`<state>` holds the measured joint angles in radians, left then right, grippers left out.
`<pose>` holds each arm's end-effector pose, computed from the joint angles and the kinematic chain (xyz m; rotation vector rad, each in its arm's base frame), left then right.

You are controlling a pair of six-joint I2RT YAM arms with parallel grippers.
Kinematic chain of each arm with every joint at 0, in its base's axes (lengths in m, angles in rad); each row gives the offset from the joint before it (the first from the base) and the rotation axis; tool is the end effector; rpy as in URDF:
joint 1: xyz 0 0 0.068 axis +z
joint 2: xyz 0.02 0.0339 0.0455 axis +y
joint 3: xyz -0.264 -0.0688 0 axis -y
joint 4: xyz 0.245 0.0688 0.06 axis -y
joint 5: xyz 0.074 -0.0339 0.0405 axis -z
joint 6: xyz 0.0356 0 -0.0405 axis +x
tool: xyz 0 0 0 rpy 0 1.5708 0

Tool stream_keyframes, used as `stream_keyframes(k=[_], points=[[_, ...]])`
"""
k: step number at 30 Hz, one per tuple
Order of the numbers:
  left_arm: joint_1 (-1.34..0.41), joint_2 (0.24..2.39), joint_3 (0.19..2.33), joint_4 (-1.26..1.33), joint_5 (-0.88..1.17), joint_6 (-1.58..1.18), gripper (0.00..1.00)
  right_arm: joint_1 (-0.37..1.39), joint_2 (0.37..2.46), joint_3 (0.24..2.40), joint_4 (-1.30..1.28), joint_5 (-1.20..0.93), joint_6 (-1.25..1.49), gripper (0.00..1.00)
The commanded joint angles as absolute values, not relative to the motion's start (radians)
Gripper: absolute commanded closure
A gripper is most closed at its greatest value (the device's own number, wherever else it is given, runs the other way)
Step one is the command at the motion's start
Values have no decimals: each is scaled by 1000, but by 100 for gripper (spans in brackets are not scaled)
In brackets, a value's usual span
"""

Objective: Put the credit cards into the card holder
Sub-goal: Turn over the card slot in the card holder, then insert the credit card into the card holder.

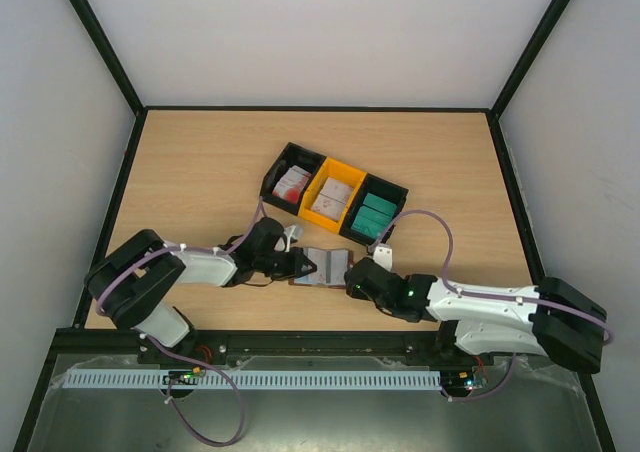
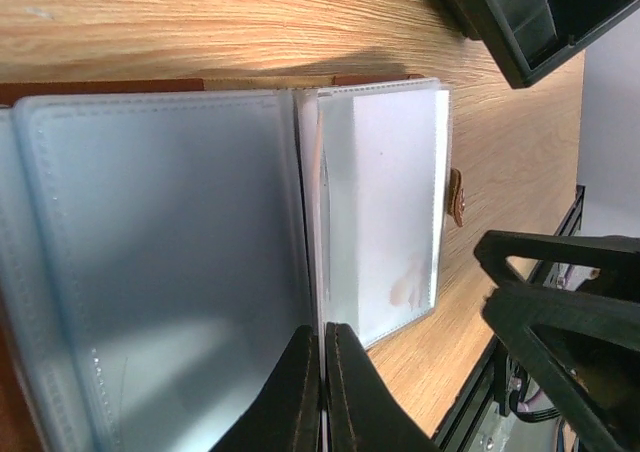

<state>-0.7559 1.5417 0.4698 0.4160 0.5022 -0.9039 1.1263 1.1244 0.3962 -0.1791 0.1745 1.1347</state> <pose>0.1815 -0.1947 0.1268 0.1317 2.5500 -1.3588 0.0899 0.1743 0.1474 0.0898 2.6146 0.7174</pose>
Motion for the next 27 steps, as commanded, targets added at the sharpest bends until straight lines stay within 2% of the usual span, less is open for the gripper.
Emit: stream_keyframes(k=[1, 5, 14, 22, 27], points=[[-753, 1562, 449, 452, 511, -917, 98, 1115, 1058, 366, -101, 169, 1162, 49], [-753, 1566, 441, 464, 505, -948, 97, 1104, 1120, 371, -101, 139, 1155, 48], [-753, 1571, 431, 436, 484, -976, 97, 1091, 1243, 368, -98, 141, 1154, 65], [-750, 1625, 483, 410, 496, -925, 92, 1060, 1304, 352, -104, 124, 1159, 71], [-740, 1643, 494, 406, 508, -909, 92, 1046, 1359, 348, -90, 95, 1149, 80]])
